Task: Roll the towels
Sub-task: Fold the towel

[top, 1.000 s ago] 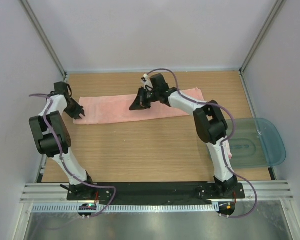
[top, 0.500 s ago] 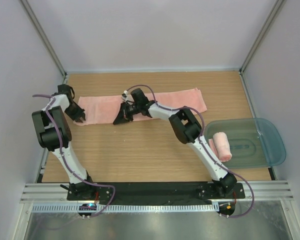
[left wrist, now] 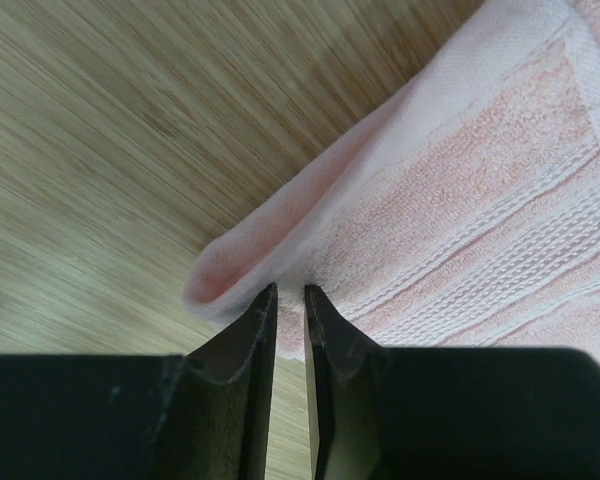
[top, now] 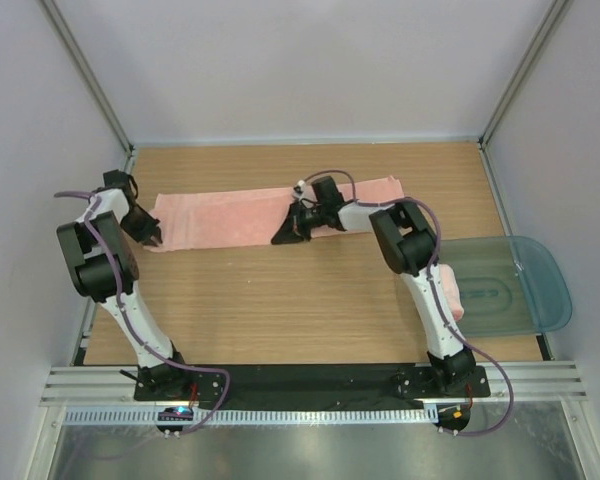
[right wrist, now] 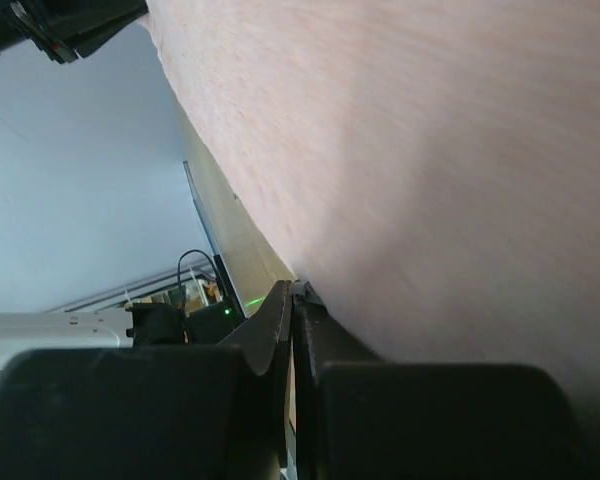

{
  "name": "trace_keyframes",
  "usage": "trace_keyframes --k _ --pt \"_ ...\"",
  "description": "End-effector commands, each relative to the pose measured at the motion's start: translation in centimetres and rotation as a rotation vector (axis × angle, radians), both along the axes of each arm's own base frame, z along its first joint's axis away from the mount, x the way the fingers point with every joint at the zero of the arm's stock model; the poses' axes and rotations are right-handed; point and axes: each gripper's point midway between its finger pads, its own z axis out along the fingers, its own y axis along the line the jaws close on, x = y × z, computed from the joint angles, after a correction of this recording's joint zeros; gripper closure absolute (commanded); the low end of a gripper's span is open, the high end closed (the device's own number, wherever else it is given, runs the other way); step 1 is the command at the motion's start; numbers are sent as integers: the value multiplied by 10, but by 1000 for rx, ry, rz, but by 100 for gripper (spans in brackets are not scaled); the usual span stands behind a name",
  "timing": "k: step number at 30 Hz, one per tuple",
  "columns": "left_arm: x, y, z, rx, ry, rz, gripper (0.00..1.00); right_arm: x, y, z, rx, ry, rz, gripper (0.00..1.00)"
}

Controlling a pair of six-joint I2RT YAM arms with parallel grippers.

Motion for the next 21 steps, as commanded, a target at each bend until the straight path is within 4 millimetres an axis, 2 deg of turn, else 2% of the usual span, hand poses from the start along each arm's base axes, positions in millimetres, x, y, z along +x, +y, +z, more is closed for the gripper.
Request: trace_keyframes --k 1,2,3,4,5,7,11,14,16,17,19,21 --pt "-13 30 -11 65 62 33 82 23 -71 -11 -85 -25 -109 99" --pt "-14 32 -11 71 65 36 82 18 -85 -18 -97 -4 -120 99" --pt "-13 34 -10 74 61 39 82 18 -95 -13 -87 0 -130 99" --pt "-15 35 -11 72 65 42 83 20 -117 -19 -93 30 -167 99" --pt "-15 36 -11 72 66 47 82 22 -128 -18 -90 37 -187 99" --pt "-16 39 -13 71 69 53 83 25 -149 -13 -79 44 -229 99" --pt "-24 49 -15 68 84 84 83 44 -198 -3 -92 56 -325 99" --pt "-28 53 -17 68 93 100 84 45 -234 -5 -188 63 -376 99" --pt "-29 53 -17 67 96 105 84 44 -253 -9 -254 73 -415 99" --pt "-30 53 -18 64 98 107 84 47 -262 -2 -264 59 -438 99" --pt "-28 51 -16 59 90 107 84 52 -269 5 -288 26 -460 99" --pt "-26 52 -9 64 76 109 84 56 -270 21 -291 -1 -464 99"
